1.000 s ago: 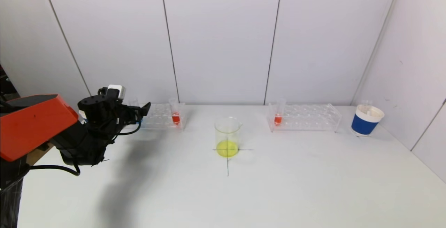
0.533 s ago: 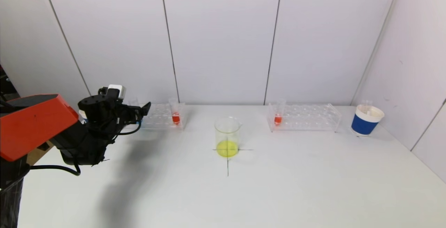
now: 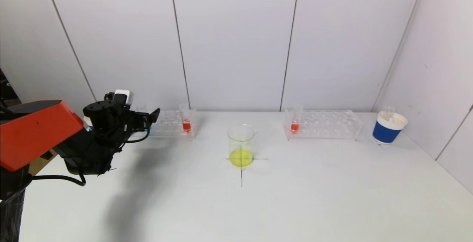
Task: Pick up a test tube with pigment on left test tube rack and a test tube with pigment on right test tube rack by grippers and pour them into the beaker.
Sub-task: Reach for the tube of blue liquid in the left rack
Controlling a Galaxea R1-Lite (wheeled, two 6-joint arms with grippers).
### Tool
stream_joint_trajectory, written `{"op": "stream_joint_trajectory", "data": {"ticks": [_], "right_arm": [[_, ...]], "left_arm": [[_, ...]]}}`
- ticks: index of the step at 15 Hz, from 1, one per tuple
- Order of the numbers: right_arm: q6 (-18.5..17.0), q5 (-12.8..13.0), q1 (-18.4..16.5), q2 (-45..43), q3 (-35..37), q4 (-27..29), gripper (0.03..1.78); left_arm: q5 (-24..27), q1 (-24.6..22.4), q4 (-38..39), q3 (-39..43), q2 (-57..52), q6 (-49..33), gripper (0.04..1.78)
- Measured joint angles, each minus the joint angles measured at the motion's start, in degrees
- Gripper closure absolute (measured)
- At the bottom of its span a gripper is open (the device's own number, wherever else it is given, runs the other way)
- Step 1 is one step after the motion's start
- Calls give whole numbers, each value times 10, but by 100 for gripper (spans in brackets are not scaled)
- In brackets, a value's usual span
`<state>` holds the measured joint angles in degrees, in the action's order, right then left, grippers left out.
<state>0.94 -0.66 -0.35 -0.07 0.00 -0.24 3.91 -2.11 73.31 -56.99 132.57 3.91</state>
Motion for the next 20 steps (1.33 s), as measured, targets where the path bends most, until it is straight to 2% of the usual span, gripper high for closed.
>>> {"op": "stream_joint_trajectory", "data": {"ticks": [8,11,13,18,20], "right_arm": [[0,0,0,0,0,0,5],[0,0,0,0,0,0,5],[0,0,0,0,0,0,5],[0,0,0,0,0,0,5],[0,0,0,0,0,0,5]], "left_arm": [[-1,-1,0,-3,3,1,5],[-1,0,0,-5,5,2,16],[-1,0,0,-11,7,3,37],[-2,0,0,-15,9,3,125],[-1,0,0,-15,9,2,137]]}}
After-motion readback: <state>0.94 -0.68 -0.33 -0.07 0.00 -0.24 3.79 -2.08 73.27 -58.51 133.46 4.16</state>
